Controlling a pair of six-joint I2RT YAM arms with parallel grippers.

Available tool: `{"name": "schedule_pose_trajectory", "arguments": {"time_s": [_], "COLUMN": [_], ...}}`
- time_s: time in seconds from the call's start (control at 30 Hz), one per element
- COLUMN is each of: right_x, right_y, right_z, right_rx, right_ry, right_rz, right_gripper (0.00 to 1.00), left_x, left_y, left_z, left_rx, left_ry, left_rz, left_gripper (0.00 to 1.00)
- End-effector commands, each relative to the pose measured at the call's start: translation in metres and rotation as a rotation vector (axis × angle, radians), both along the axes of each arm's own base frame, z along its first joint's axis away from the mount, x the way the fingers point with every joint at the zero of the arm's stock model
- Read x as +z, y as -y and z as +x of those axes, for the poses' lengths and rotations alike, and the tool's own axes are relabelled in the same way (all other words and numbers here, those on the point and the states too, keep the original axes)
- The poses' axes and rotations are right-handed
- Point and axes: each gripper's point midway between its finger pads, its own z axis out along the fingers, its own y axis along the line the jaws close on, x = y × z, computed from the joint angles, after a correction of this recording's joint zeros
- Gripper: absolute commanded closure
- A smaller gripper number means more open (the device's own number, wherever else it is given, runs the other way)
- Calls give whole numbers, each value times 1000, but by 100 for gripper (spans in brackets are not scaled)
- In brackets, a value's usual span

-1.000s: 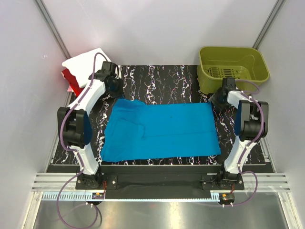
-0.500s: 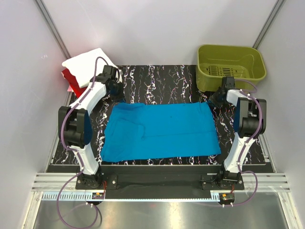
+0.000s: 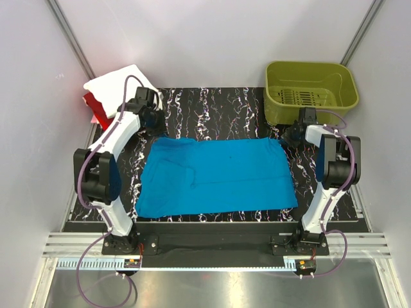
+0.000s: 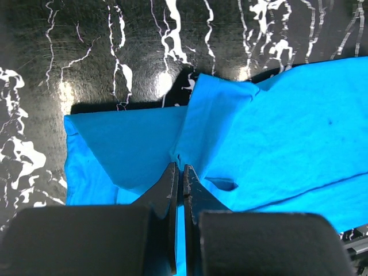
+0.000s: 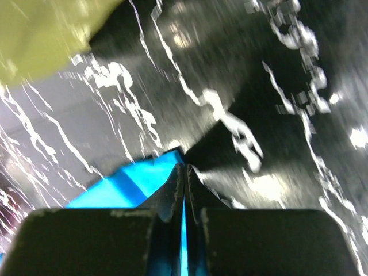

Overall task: Fold and stack the t-shirts
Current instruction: Fold the tshirt

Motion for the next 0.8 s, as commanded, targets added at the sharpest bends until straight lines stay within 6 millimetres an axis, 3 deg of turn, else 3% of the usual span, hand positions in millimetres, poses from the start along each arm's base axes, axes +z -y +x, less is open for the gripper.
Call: {"name": "schedule_pose_trajectory", "arguments": {"time_s": [0.0,0.03,0.2,0.33,0.57,0.77], "right_x": [31,43,61,77,97,107], "right_y": [-1,0,0,0,-1,3], "right_z": [-8,-7,-12,-16,-22,-39], "right_rx": [26,27,39,42,54,40], "right_ry": [59,85,103,135,174,183], "right_rz": [-35,-40,-53,-60,-65,-96], "right_gripper": [100,100,100,100,100,100], "left_x": [36,37,44,38,30,28], "left_y": [1,0,2,1,-4,-15], "left_z": [-1,-3,-8,-16,-28,-45], "left_rx": [-10,-9,0,3,2,4], "left_ry": [94,95,93,76,58,59], "left_rz": [-7,-8,-29,-28,-6,42], "left_gripper": [100,100,100,100,100,100]}}
